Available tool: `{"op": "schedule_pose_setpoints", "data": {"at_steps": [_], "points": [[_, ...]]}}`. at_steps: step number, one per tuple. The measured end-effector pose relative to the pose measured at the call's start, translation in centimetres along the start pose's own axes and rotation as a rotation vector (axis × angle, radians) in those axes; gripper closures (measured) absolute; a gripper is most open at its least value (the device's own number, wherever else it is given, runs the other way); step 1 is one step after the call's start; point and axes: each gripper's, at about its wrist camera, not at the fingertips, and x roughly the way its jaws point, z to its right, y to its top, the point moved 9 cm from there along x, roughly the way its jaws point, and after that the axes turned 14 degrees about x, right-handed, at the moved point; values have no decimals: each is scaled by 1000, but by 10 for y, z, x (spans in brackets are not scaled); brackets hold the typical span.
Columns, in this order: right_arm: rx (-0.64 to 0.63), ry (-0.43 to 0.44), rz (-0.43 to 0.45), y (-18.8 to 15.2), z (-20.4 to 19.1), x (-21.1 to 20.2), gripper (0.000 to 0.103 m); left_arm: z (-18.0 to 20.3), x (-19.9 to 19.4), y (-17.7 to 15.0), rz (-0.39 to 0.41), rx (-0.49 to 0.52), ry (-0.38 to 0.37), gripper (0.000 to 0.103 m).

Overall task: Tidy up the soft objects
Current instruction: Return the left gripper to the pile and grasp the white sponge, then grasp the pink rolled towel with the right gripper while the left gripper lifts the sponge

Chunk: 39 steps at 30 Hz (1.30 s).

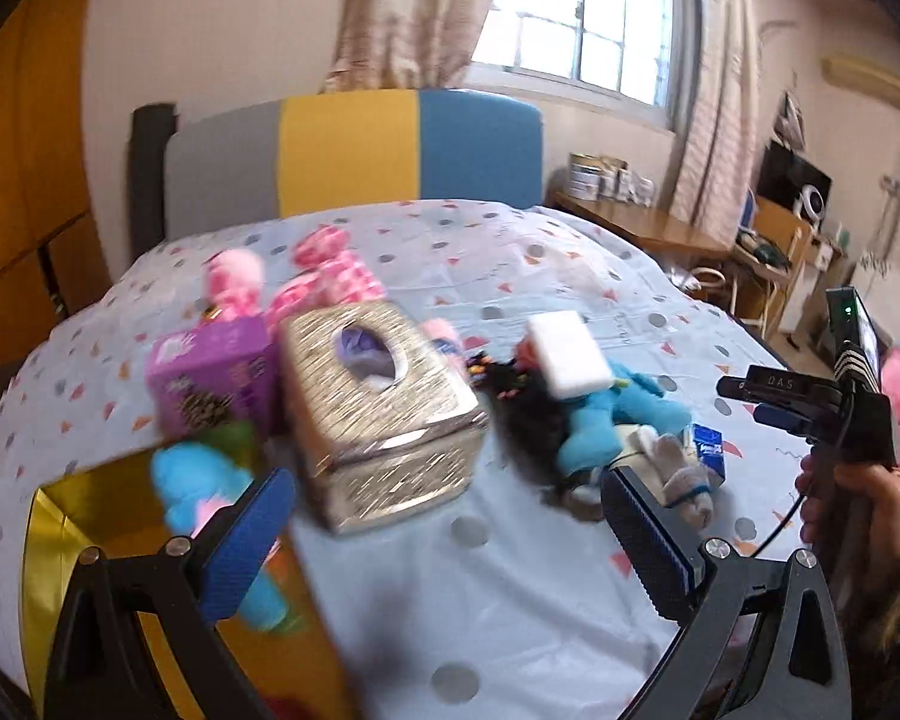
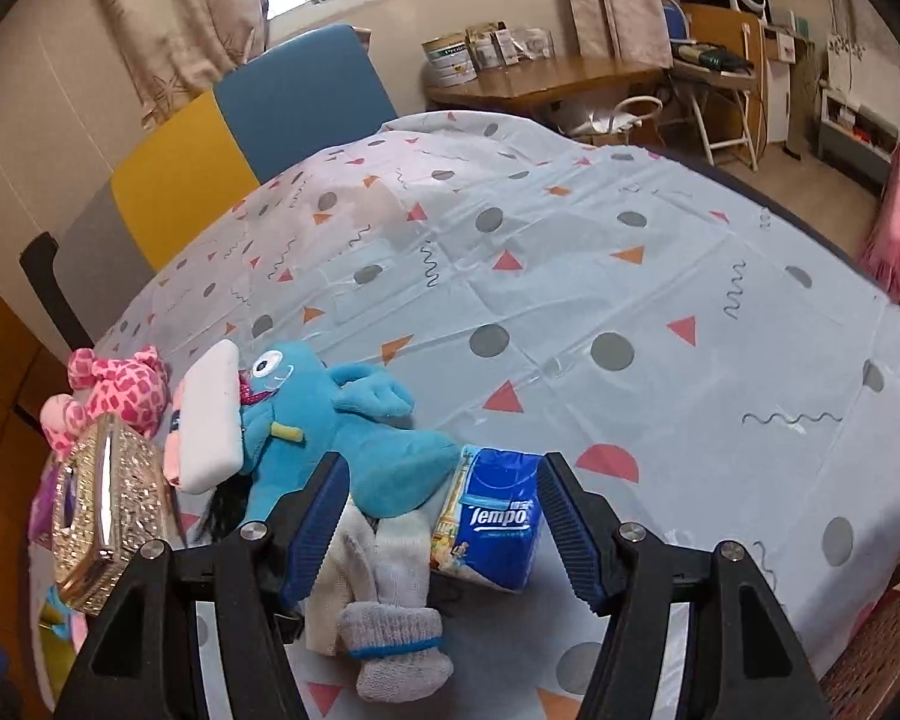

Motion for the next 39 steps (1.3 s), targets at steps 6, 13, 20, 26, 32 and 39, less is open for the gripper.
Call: {"op": "schedule_pose_setpoints", "data": {"at_steps": [6, 13, 20, 26, 32, 39], "points": [[20, 28, 9, 3, 0, -1, 37, 36, 55, 40, -73, 22, -102, 0], [30, 74, -1, 5, -4, -3, 37, 65, 135, 77, -156, 36, -126, 0], [60, 120, -43, 3, -4, 1, 37, 77, 202, 81, -252, 36, -108, 1], [69, 142, -66, 0, -5, 2, 37, 90, 240, 69, -310, 55, -141, 42], [65, 137, -70, 0, -5, 4, 37, 97, 196, 67, -187, 96, -168, 47], [70, 114, -61, 0, -1, 3, 37, 95, 100, 21, -99, 126, -229, 46]]}}
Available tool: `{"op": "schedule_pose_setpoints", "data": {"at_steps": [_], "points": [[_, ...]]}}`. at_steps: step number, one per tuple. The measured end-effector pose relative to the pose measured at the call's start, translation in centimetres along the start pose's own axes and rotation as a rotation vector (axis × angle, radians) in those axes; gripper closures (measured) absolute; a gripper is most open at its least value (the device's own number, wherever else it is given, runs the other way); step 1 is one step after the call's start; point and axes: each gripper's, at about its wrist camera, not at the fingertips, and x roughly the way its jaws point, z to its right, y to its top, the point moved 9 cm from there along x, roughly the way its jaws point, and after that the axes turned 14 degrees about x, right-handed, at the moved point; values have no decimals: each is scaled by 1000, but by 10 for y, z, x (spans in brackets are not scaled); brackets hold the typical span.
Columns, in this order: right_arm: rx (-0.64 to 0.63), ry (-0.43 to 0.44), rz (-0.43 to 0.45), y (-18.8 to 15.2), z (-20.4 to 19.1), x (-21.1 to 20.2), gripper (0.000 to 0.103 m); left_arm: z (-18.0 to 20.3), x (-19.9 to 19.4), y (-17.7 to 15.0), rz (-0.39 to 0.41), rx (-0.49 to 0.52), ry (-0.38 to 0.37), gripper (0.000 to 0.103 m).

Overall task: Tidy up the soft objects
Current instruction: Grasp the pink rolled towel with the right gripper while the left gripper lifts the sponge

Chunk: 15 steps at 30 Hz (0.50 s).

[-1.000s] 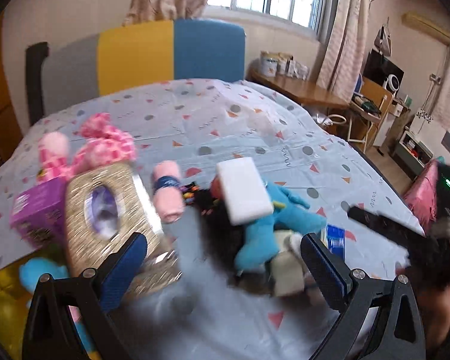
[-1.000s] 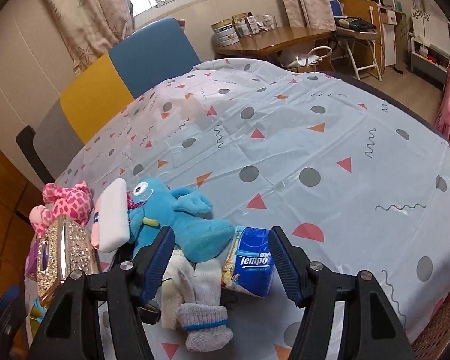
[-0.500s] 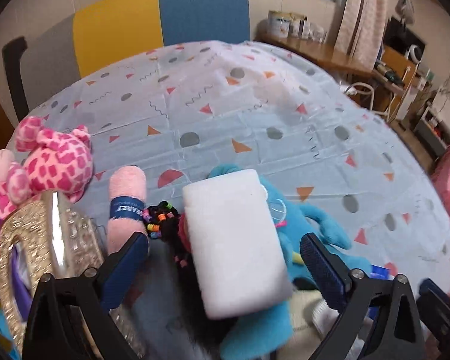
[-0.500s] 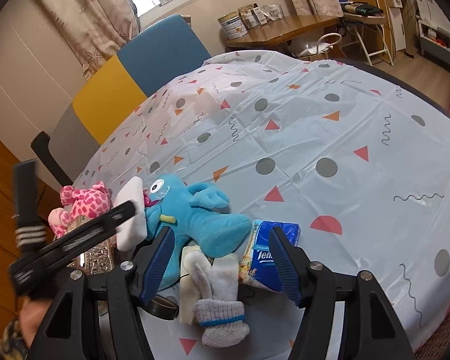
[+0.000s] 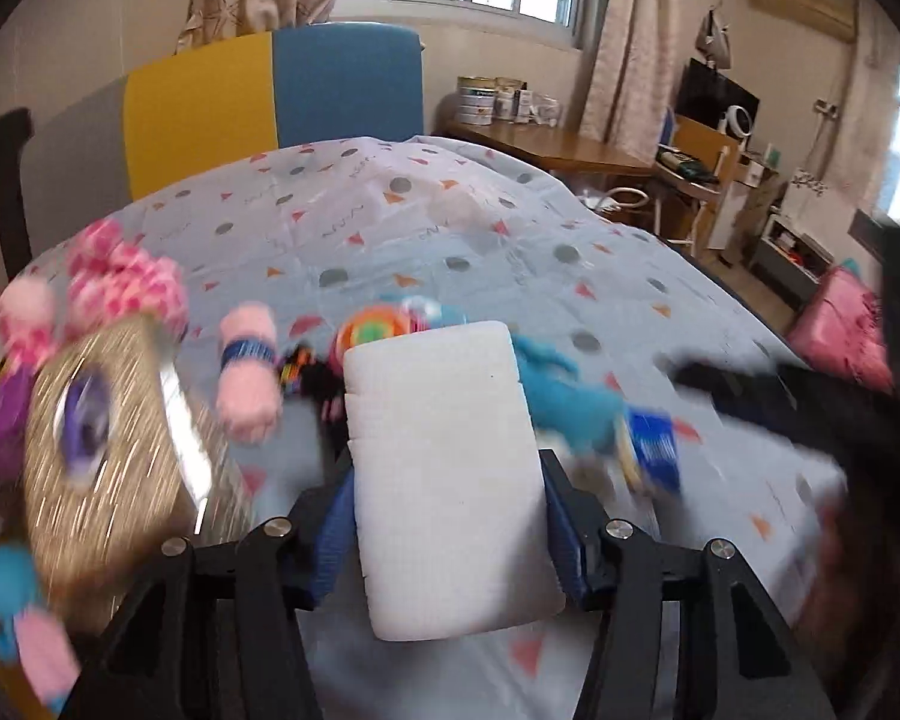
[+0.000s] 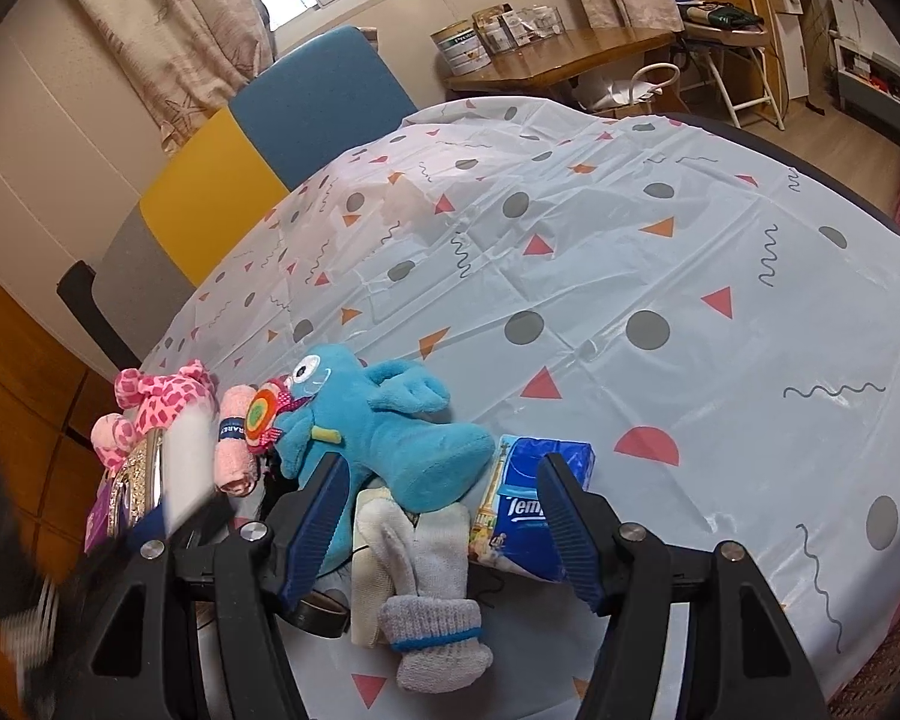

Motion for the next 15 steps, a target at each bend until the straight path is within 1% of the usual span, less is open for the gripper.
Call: {"op": "schedule_pose_setpoints", "data": {"at_steps": [4, 6, 10, 12, 13, 15], "points": [[-10, -5, -9, -3, -1, 2, 37, -10, -37, -46, 4, -45, 23, 46], [-23, 5, -14, -5, -4, 1, 37, -23, -52, -70, -3, -103, 36, 46], [-80, 48, -33, -14, -20, 1, 37, -53, -74, -103, -7, -208, 56, 46], [-126, 77, -62, -23, -34, 4, 39, -66, -85, -115, 2, -235, 76, 46], [-151, 96, -88, -28, -43, 7, 43, -70, -88, -119, 5, -246, 79, 46], [-188, 129, -146, -35, -66, 16, 44, -78, -95, -124, 21, -265, 82, 46]]}}
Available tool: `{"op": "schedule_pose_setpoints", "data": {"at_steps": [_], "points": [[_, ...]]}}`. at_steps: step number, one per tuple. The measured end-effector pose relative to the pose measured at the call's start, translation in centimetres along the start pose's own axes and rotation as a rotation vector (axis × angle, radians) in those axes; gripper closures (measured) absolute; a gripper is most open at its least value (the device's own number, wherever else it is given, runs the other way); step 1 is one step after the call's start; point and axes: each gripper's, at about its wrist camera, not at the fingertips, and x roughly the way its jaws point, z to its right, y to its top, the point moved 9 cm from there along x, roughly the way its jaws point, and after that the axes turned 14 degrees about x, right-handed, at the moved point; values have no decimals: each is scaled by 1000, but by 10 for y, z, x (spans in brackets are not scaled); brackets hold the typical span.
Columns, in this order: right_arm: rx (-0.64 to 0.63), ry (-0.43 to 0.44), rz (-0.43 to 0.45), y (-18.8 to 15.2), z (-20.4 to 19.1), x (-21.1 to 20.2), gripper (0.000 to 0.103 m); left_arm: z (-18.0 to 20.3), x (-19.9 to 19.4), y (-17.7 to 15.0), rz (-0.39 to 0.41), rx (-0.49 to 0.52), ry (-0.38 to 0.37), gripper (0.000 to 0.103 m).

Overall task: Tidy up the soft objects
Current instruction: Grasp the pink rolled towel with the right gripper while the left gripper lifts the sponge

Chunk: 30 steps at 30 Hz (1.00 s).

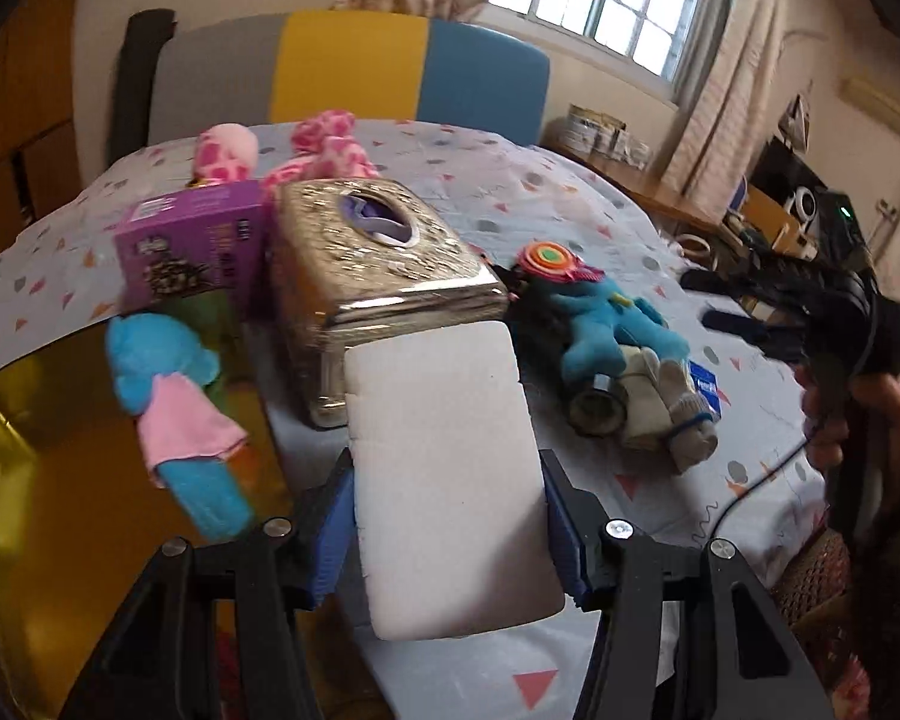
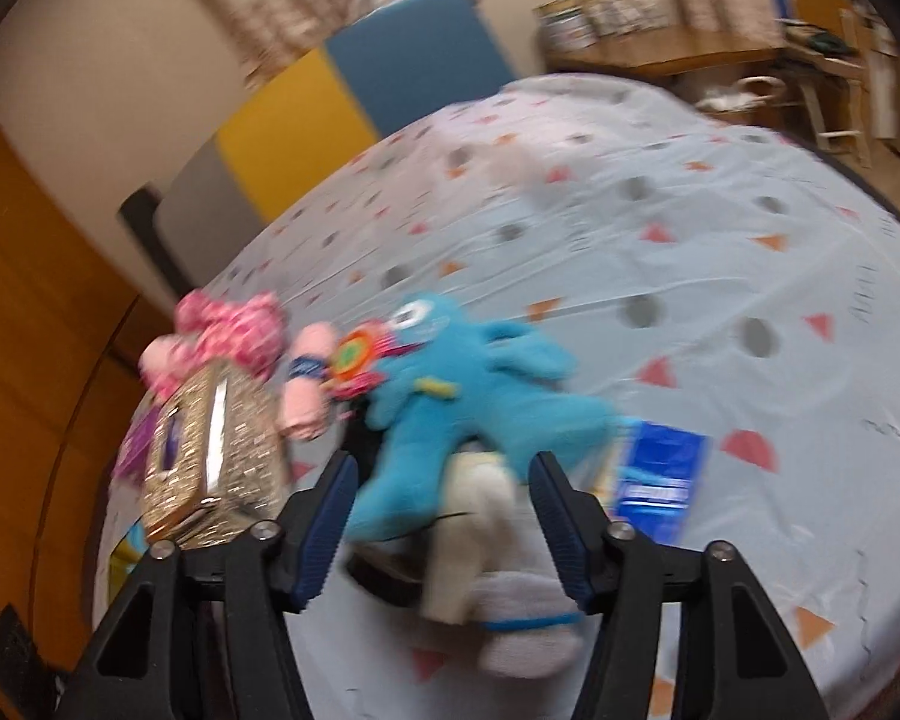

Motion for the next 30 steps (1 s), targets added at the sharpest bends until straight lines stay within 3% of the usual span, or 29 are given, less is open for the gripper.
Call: {"op": "schedule_pose_setpoints", "data": {"at_steps": [3, 7, 13, 20, 23, 26, 30], "points": [[-79, 65, -50, 8, -44, 20, 49, -7, -7, 0, 19, -15, -4, 46], [-163, 86, -131, 20, -97, 65, 54, -20, -12, 1, 40, -47, -13, 46], [-233, -8, -230, 41, -138, 155, 55, -44, -12, -1, 44, -99, -13, 46], [-233, -96, -370, 35, -137, 241, 57, -58, -4, -7, 19, -142, -23, 46], [-167, -131, -408, 38, -120, 256, 62, -56, -2, -7, 18, -147, -34, 46], [-156, -81, -484, 27, -114, 261, 63, -54, 0, -7, 14, -146, -37, 46], [-234, -129, -450, 25, -113, 248, 73, -54, -7, -5, 29, -143, -23, 46]]}}
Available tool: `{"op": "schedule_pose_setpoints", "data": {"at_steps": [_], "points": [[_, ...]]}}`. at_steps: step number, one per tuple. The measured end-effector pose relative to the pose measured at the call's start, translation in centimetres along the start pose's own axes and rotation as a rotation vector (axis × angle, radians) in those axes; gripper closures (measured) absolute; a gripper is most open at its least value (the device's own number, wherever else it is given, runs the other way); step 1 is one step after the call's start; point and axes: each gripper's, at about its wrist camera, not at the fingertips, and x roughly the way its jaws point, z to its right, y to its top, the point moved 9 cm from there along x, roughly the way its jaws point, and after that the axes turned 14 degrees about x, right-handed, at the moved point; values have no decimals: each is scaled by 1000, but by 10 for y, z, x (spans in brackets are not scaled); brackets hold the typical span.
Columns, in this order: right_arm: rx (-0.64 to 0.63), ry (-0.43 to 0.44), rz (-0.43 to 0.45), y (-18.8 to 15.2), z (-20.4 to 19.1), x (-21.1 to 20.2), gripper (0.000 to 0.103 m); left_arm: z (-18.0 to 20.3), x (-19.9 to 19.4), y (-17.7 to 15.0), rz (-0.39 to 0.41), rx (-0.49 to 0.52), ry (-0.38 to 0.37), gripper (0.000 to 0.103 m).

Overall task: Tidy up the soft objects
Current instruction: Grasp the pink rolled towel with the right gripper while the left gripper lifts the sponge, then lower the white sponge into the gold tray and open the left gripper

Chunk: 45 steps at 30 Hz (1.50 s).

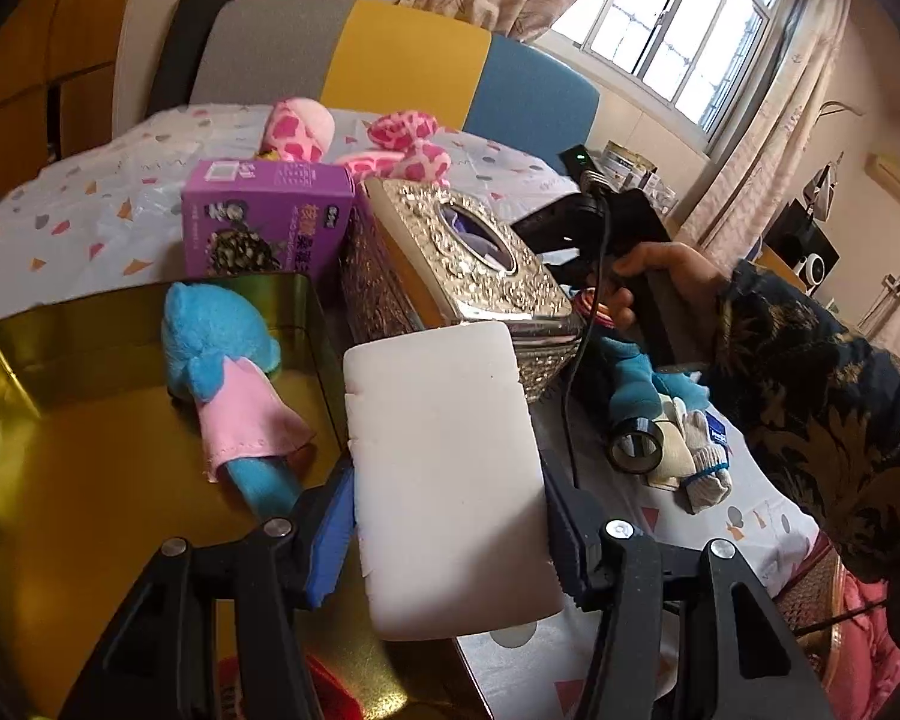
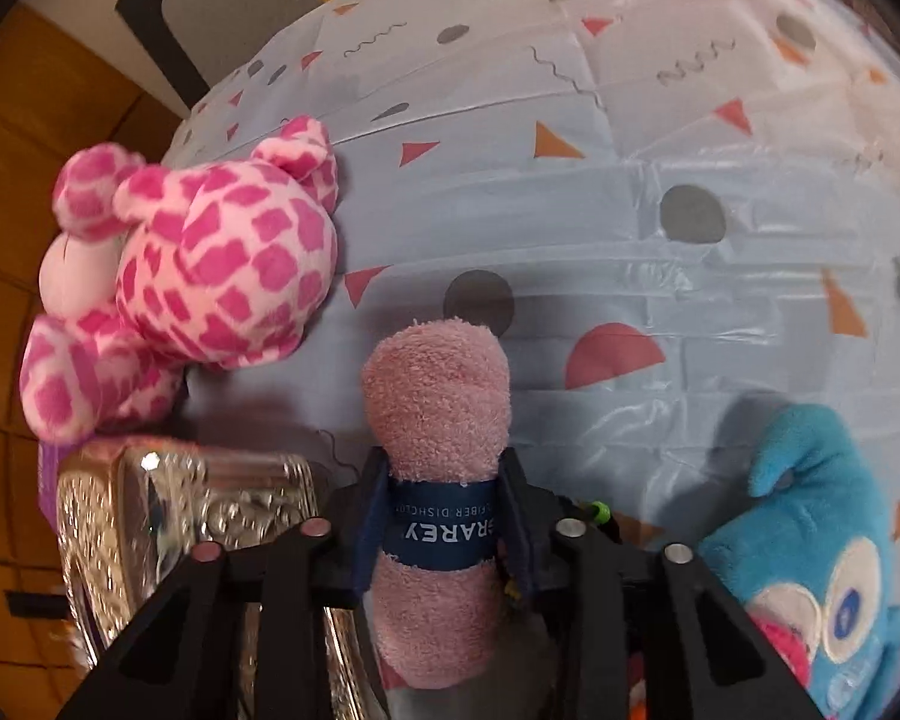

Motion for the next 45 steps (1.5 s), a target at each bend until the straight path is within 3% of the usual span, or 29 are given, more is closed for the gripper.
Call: {"op": "schedule_pose_setpoints", "data": {"at_steps": [3, 9, 14, 18, 23, 26, 37, 41, 43, 45], "points": [[-13, -12, 77, -5, 4, -30, 74, -4, -9, 2, 23, -5, 17, 46], [-29, 82, 209, -26, 5, -115, 73, -20, -27, 0, 48, -52, 48, 46], [-109, 99, 235, -90, 13, -158, 73, -63, -49, -9, 60, -159, 113, 46], [-141, 112, 162, -154, 25, -143, 73, -104, -63, -25, 43, -243, 181, 46], [-190, 16, 62, -204, 41, -93, 73, -142, -61, -45, -4, -340, 215, 46], [-192, -64, 33, -210, 52, -65, 72, -157, -47, -47, -34, -370, 230, 45], [-235, -70, 46, -209, 49, -58, 70, -182, 31, -21, -111, -378, 230, 42], [-240, -73, 45, -216, 46, -59, 69, -190, 46, -18, -148, -360, 246, 36], [-248, -84, 41, -218, 46, -55, 69, -189, 43, -18, -146, -339, 259, 23], [-270, -104, 46, -224, 48, -54, 68, -189, 34, -17, -129, -323, 288, 20]]}}
